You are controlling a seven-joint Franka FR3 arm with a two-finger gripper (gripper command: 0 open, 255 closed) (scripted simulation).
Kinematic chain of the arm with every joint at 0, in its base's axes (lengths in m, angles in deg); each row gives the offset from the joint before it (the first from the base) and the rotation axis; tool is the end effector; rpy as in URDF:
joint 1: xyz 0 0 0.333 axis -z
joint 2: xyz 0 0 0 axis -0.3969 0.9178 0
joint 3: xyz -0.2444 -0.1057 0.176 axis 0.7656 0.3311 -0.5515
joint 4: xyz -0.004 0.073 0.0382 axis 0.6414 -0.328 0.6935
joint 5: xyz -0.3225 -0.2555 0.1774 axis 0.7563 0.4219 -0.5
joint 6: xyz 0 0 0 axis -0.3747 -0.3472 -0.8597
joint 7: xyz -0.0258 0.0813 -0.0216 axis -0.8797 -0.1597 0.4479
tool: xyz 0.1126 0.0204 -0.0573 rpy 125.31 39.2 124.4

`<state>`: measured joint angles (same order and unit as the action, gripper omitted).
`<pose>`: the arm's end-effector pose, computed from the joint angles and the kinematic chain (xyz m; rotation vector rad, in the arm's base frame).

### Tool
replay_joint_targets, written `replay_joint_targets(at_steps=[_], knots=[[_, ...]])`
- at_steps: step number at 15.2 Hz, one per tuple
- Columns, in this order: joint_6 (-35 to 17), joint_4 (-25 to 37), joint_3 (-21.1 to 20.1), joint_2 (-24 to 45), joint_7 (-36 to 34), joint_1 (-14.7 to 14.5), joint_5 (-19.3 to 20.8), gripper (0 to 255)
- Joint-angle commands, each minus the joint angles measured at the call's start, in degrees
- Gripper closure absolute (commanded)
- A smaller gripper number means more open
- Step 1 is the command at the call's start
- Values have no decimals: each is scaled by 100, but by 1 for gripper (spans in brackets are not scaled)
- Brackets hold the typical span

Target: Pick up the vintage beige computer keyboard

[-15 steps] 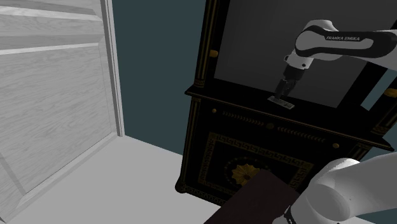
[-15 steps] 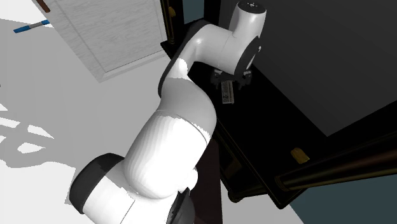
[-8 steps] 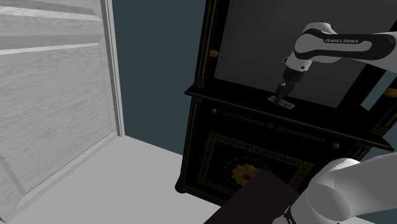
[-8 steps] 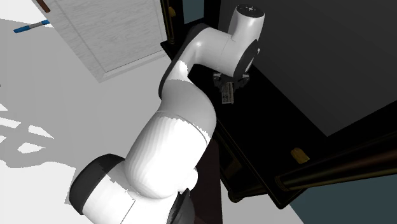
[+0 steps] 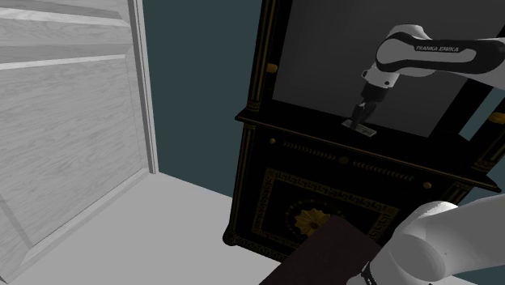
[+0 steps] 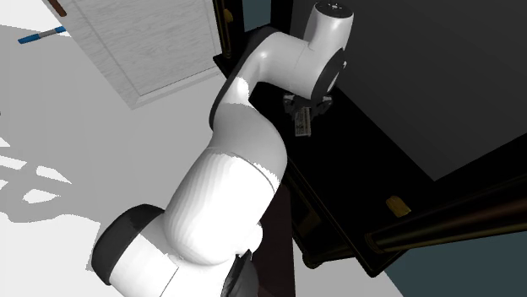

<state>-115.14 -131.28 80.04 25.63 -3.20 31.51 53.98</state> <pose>0.3686 -0.2796 0.5514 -3.1269 0.0512 -0.0650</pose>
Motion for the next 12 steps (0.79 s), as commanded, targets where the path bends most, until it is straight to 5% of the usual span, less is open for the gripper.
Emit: replay_joint_targets(at_steps=[1,12], knots=[[148,188,-17,41,4,-18,-27,255],[962,1191,-87,238,48,-85,-132,255]])
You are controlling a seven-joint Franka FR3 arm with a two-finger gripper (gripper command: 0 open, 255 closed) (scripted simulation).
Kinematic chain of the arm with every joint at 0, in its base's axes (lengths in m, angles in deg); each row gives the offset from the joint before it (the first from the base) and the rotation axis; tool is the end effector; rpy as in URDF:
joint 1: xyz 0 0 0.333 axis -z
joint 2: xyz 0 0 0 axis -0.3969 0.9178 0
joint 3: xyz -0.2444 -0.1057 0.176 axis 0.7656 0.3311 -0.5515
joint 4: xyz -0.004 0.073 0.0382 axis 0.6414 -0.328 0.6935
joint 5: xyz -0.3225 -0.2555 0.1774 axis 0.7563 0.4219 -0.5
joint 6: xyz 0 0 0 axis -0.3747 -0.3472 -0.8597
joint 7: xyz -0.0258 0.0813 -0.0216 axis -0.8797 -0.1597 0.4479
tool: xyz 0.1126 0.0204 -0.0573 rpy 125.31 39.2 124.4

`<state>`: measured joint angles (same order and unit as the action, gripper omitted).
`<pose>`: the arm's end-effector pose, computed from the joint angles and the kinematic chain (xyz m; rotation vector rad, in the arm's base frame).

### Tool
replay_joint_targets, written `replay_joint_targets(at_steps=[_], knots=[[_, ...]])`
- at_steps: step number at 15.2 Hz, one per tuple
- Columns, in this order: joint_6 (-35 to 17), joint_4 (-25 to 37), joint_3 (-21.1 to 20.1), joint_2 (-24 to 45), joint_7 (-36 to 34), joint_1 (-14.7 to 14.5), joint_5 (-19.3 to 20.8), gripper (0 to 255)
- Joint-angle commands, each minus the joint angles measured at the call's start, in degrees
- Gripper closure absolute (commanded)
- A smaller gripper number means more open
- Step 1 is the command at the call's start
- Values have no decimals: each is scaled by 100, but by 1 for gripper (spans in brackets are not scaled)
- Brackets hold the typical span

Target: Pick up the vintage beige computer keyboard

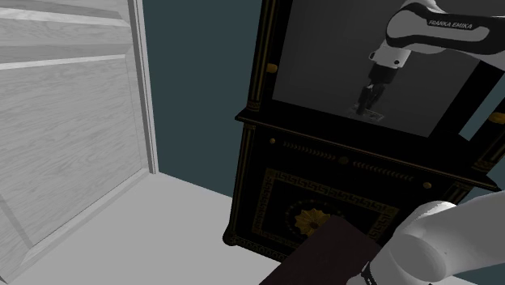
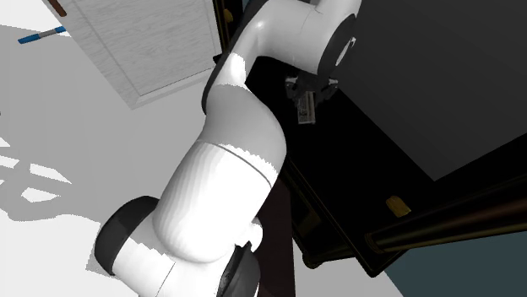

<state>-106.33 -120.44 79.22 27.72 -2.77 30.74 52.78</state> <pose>0.3697 -0.2805 0.6233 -3.1267 0.0513 -0.0654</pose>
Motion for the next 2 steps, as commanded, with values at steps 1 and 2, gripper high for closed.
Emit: replay_joint_targets(at_steps=[1,2], knots=[[92,122,-6,33,5,-9,-14,255],[92,122,-6,33,5,-9,-14,255]])
